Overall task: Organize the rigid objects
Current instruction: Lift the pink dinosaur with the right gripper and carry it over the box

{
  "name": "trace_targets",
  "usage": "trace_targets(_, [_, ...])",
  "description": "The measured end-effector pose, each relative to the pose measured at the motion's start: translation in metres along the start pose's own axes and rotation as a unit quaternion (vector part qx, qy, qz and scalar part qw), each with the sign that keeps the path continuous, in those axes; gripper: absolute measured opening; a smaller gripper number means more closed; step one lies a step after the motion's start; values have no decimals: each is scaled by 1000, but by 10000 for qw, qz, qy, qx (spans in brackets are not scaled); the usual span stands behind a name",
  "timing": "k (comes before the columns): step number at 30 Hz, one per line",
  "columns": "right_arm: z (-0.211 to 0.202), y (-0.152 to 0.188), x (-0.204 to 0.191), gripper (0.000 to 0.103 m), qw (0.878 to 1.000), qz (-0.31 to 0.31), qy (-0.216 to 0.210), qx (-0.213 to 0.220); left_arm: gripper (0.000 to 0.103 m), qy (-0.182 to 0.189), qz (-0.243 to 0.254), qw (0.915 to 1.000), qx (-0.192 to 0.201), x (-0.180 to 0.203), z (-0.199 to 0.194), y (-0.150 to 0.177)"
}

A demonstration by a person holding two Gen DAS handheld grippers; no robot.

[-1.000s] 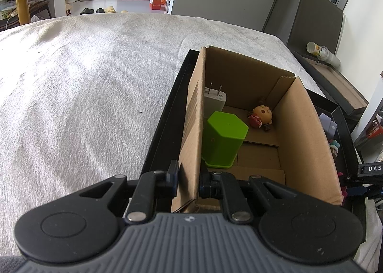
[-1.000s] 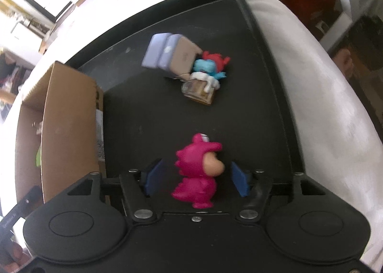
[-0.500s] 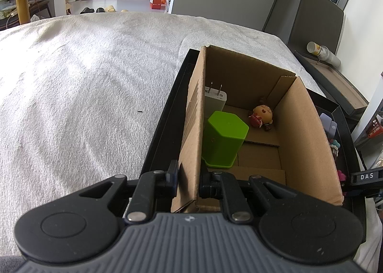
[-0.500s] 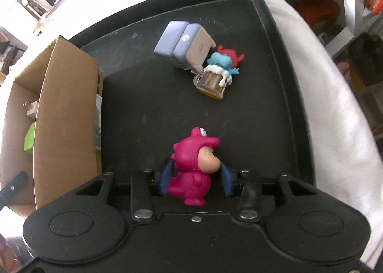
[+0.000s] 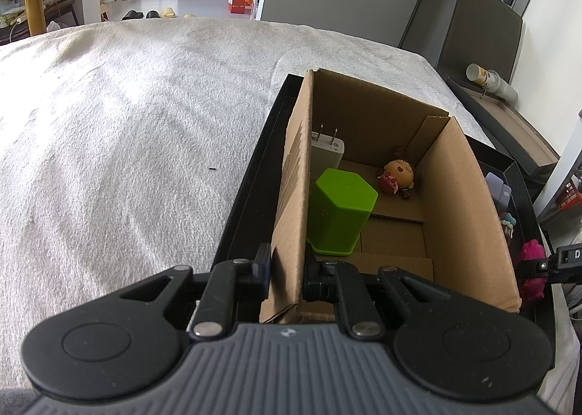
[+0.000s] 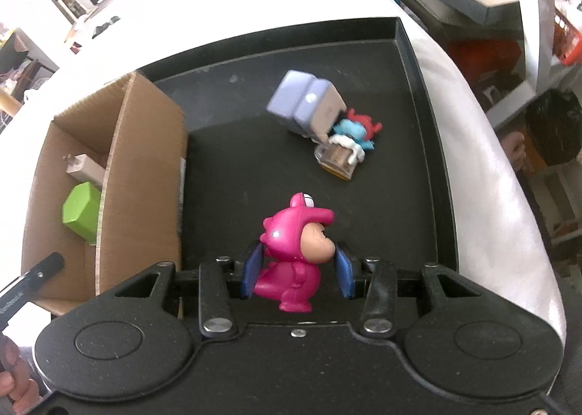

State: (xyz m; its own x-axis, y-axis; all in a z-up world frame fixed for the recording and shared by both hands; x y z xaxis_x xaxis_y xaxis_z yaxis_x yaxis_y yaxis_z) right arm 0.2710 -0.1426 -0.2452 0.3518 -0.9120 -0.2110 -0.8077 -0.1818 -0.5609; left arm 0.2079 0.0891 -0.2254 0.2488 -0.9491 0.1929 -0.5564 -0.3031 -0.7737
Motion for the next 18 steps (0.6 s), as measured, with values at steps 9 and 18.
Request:
trace_targets(9, [-10,-10,-15,42,9996,-244,7,164,13,-1,-7,10000,-3,0,0,0])
trace_targets(18, [-25,-24,-37,42,9986,-376,-221,286,13,1,-15,10000,-12,1,-1,1])
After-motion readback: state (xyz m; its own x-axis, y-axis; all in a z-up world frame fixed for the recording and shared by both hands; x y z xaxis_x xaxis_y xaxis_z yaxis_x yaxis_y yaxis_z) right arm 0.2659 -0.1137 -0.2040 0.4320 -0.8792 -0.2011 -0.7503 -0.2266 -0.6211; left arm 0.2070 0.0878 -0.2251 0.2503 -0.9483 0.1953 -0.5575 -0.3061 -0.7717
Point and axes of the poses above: each gripper's, at about its wrist camera, not at the fingertips, and z roughly the way its jaws point, x to its right, y to its underside, the point moved 2 cm from there along z, roughly the way its jaws point, and after that the axes turned 14 degrees about x, right-handed, at the moved point
